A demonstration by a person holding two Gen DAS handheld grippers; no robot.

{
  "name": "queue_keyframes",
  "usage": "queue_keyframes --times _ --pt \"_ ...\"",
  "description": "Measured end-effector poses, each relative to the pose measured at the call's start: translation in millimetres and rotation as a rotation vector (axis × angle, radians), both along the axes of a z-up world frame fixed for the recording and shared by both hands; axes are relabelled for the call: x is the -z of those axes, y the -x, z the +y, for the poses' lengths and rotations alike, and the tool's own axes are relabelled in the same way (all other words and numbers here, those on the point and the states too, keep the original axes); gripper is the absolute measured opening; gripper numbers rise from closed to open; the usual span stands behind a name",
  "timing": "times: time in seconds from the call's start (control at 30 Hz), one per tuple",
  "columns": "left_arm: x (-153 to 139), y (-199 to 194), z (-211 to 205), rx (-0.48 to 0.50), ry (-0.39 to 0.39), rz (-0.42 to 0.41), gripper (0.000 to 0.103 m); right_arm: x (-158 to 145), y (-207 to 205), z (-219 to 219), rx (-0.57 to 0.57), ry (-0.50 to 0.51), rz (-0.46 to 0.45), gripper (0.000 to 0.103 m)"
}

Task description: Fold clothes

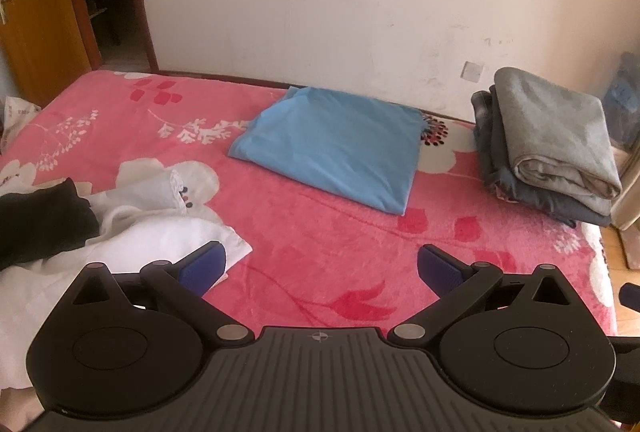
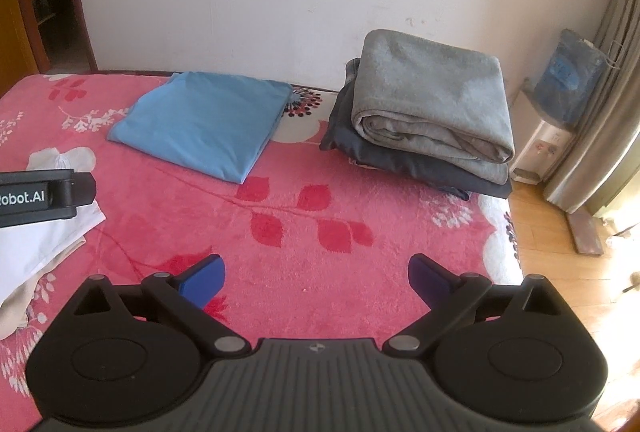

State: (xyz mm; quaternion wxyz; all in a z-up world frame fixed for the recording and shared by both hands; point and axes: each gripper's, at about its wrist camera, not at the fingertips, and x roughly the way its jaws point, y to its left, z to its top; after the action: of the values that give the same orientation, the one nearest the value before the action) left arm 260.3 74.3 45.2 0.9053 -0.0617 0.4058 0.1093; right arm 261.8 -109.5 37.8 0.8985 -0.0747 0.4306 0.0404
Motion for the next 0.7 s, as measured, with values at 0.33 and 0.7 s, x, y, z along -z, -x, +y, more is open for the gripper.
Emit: queue_keyframes --times 0.33,0.7 --pt "2.5 0.8 -2.6 -0.002 -0.012 0.009 0.103 2.9 1.2 2.7 -0.01 0.009 0.005 0.1" --pt "4.4 2.4 -2.3 0.004 -0.012 0.011 0.103 6.8 2.7 3.1 -0.005 0.018 0.016 0.1"
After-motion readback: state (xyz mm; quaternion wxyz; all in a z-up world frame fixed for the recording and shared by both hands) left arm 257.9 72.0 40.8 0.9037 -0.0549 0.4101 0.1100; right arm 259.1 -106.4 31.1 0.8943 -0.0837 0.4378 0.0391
